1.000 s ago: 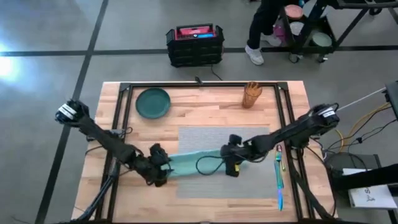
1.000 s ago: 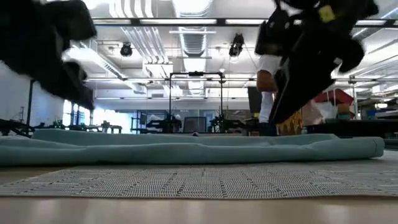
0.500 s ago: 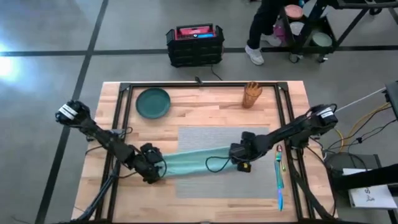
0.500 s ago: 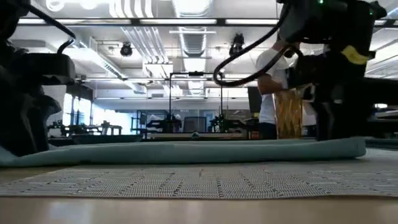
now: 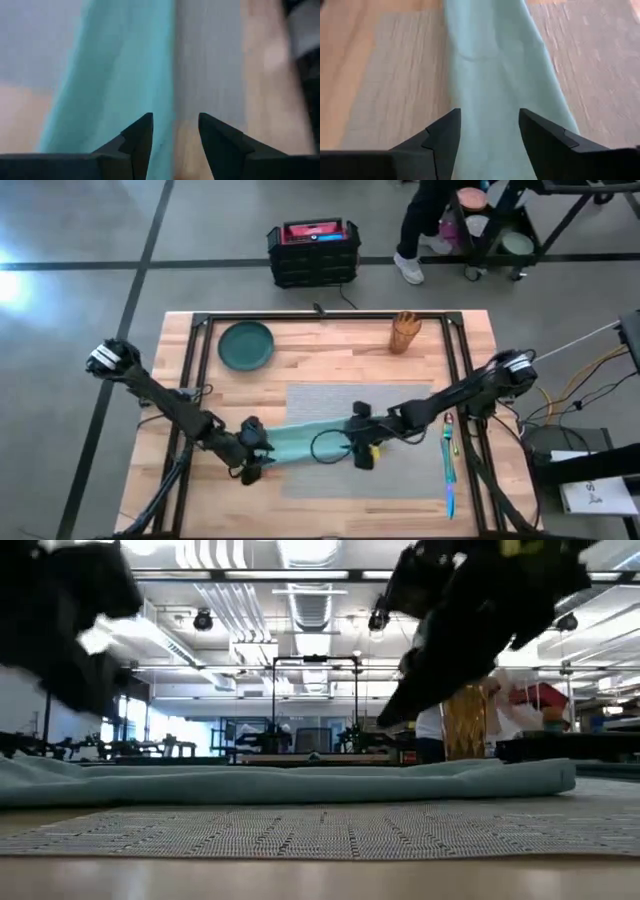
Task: Set table place
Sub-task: Fold the light blue table napkin
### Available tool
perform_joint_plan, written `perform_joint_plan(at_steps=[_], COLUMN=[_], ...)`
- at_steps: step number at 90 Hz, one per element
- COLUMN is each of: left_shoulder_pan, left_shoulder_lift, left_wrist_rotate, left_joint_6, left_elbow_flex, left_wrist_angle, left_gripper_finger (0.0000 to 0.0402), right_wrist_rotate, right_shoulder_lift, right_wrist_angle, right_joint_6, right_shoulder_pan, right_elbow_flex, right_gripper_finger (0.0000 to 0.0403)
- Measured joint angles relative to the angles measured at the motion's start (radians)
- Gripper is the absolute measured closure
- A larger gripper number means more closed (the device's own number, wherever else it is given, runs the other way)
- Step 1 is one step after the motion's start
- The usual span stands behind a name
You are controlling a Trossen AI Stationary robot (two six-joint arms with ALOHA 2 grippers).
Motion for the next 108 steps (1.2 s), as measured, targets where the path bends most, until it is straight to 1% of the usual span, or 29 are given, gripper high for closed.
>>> perform_joint_plan(at_steps=[6, 12, 18, 30, 42, 56, 65, 75, 86, 92, 99, 108], left_shoulder_pan=[-0.006, -0.014, -0.021, -0.047, -0.074, -0.086, -0.085, -0.084, -0.083, -0.083, -0.083, -0.083], left_shoulder_lift=[0.049, 0.083, 0.105, 0.125, 0.122, 0.1, 0.073, 0.02, -0.047, -0.069, -0.089, -0.085], left_wrist_rotate=[0.056, 0.085, 0.087, 0.073, 0.073, 0.079, 0.077, 0.056, 0.002, -0.04, -0.102, -0.165], left_joint_6=[-0.02, -0.036, -0.052, -0.083, -0.09, -0.121, -0.117, -0.096, -0.087, -0.078, -0.052, -0.018], left_elbow_flex=[0.003, 0.002, 0.005, 0.009, 0.006, 0.004, 0.002, 0.019, 0.039, 0.046, 0.047, 0.04], left_wrist_angle=[-0.007, -0.053, -0.069, -0.113, -0.147, -0.16, -0.153, -0.167, -0.152, -0.148, -0.143, -0.117], left_gripper_finger=[0.0259, 0.0263, 0.0268, 0.0278, 0.0286, 0.0284, 0.0282, 0.0281, 0.0285, 0.0286, 0.0285, 0.0282], right_wrist_rotate=[-0.002, -0.026, -0.045, -0.043, -0.049, -0.048, -0.049, -0.106, -0.116, -0.102, -0.06, 0.024], right_shoulder_lift=[0.048, 0.08, 0.075, 0.035, -0.008, -0.038, -0.047, -0.079, -0.156, -0.201, -0.239, -0.265], right_wrist_angle=[-0.005, -0.05, -0.11, -0.228, -0.327, -0.432, -0.442, -0.469, -0.537, -0.568, -0.575, -0.581], right_joint_6=[0.005, 0.027, 0.062, 0.091, 0.089, 0.115, 0.127, 0.173, 0.318, 0.406, 0.518, 0.689], right_shoulder_pan=[0.003, 0.005, 0.009, 0.026, 0.039, 0.04, 0.04, 0.04, 0.043, 0.053, 0.07, 0.093], right_elbow_flex=[0.0, -0.001, 0.002, 0.002, 0.0, -0.002, -0.003, 0.025, 0.048, 0.043, 0.023, -0.023], right_gripper_finger=[0.0225, 0.023, 0.0235, 0.0246, 0.0255, 0.0264, 0.0269, 0.0273, 0.0273, 0.0266, 0.0252, 0.0229])
